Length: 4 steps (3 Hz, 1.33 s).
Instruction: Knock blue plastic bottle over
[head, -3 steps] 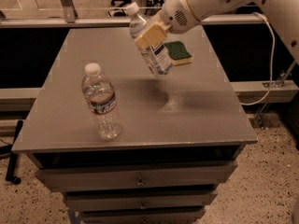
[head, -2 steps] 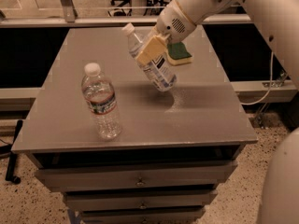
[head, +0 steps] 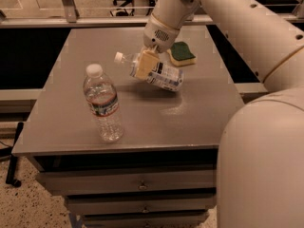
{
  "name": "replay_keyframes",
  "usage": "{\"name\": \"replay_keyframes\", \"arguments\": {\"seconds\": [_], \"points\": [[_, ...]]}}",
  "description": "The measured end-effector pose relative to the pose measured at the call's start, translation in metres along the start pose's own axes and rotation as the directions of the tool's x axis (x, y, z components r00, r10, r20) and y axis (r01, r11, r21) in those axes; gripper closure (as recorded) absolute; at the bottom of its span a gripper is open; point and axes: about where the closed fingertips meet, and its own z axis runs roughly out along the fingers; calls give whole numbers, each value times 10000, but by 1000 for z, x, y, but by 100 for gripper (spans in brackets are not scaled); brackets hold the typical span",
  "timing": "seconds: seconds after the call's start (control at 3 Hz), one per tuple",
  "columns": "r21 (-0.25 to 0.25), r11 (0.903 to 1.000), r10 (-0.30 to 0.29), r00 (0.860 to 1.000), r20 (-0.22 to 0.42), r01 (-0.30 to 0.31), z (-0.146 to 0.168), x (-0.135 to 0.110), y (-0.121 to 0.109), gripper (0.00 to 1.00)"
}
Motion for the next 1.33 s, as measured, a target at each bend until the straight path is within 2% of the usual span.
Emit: {"name": "replay_keyframes", "arguments": {"seconds": [0.33,0.67,1.0,1.33], "points": [[900,9959,142,9951,-982,-54,17,-2,-12,44],[1236,9923,200,9847,-1734,17,35,-2,-18,13],[1282,9917,186,9774,-2104,88,44,-1,-20,0],[1426,9897,220,9722,-2331,118,44,1,-23,0]]}}
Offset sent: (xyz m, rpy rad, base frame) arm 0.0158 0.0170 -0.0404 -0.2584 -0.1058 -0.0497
